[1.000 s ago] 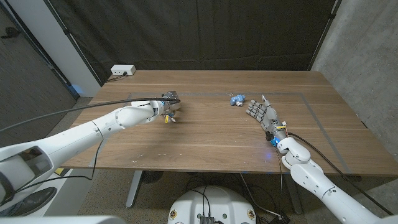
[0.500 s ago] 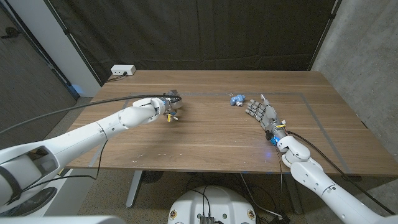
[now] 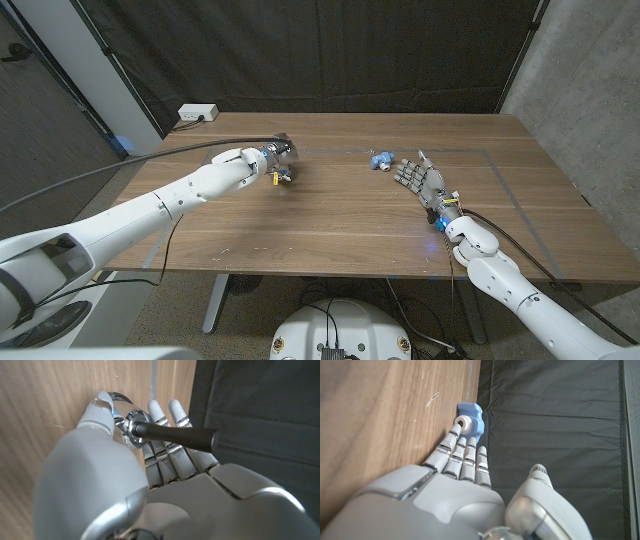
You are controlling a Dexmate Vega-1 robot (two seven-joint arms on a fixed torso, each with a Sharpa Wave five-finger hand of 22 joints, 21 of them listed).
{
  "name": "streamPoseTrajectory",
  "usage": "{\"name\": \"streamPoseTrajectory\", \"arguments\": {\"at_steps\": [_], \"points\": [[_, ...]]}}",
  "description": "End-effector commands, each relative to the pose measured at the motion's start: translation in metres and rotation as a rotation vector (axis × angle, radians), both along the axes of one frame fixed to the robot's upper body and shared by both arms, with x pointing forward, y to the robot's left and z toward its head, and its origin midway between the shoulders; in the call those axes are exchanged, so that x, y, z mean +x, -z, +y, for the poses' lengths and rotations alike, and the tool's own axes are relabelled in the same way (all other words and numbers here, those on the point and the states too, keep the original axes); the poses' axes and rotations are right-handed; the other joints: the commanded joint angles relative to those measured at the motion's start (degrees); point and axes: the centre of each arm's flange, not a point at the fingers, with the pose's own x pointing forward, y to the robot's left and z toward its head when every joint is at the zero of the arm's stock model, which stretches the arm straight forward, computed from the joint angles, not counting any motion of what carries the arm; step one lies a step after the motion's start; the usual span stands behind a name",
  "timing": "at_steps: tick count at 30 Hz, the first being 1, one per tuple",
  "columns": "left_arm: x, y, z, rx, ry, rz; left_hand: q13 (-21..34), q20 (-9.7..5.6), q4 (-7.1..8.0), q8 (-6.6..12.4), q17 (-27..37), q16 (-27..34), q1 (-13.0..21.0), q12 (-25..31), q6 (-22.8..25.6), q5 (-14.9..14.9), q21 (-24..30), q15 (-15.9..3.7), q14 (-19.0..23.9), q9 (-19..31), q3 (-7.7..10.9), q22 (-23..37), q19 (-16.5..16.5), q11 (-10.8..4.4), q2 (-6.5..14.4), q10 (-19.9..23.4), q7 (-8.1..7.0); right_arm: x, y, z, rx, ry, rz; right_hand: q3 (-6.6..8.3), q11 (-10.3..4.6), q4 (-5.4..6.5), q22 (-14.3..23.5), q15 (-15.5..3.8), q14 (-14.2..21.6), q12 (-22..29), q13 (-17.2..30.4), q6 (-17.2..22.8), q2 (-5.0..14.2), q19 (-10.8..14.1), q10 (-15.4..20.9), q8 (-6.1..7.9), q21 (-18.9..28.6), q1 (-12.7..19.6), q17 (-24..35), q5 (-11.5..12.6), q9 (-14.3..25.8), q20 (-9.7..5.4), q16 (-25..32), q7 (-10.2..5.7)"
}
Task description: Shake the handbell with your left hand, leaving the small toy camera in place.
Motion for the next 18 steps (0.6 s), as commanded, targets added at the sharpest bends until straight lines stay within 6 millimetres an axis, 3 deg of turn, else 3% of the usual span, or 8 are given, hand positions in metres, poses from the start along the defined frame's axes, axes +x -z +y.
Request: {"name": "streamPoseTrajectory", "arguments": {"at_steps": [1,7,18], "points": [[-0.03,-0.058,0.006,-0.211,0.068,-0.2,0.37,-2.36,0.76,1.27,0.13,-0.3,10.61,-0.1,11.93,0.43,0.19,-2.44,0.09,1.07,1.22,-0.05,0.76,-5.02,10.44,4.73,0.41,0.002,-0.003,0.008,-0.004,-0.015,-0.019,-0.09,-0.41,-0.12,0.11,0.27,0.44,-0.15,0.15,0.25,0.15,0.42,0.2,-0.06,-0.15,-0.31,0.14,0.0,0.15,0.19,0.09,-0.11],[-0.04,-0.069,0.012,-0.34,0.157,-0.279,0.9,-2.33,0.87,1.41,0.18,-0.51,10.5,-0.19,11.76,0.41,0.18,-2.37,0.28,1.46,1.28,-0.1,0.94,-5.04,10.59,4.5,0.5,0.0,-0.003,0.009,-0.001,-0.013,-0.027,-0.09,-0.33,-0.12,0.11,0.18,0.42,-0.16,0.15,0.26,0.17,0.42,0.2,-0.06,-0.15,-0.31,0.14,0.0,0.15,0.19,0.07,-0.08],[-0.051,-0.075,0.031,-0.785,0.423,-0.335,1.54,-2.3,1.03,1.33,0.23,-0.75,10.24,-0.27,11.63,0.38,0.13,-2.27,0.64,1.45,1.32,-0.16,1.15,-4.86,10.64,4.4,0.73,-0.011,-0.01,0.011,0.013,-0.025,-0.068,-0.09,-0.34,-0.14,0.1,-0.04,0.6,-0.14,0.15,0.29,0.19,0.79,0.27,-0.05,-0.04,-0.28,0.14,0.01,0.15,-0.34,0.12,-0.09]]}}
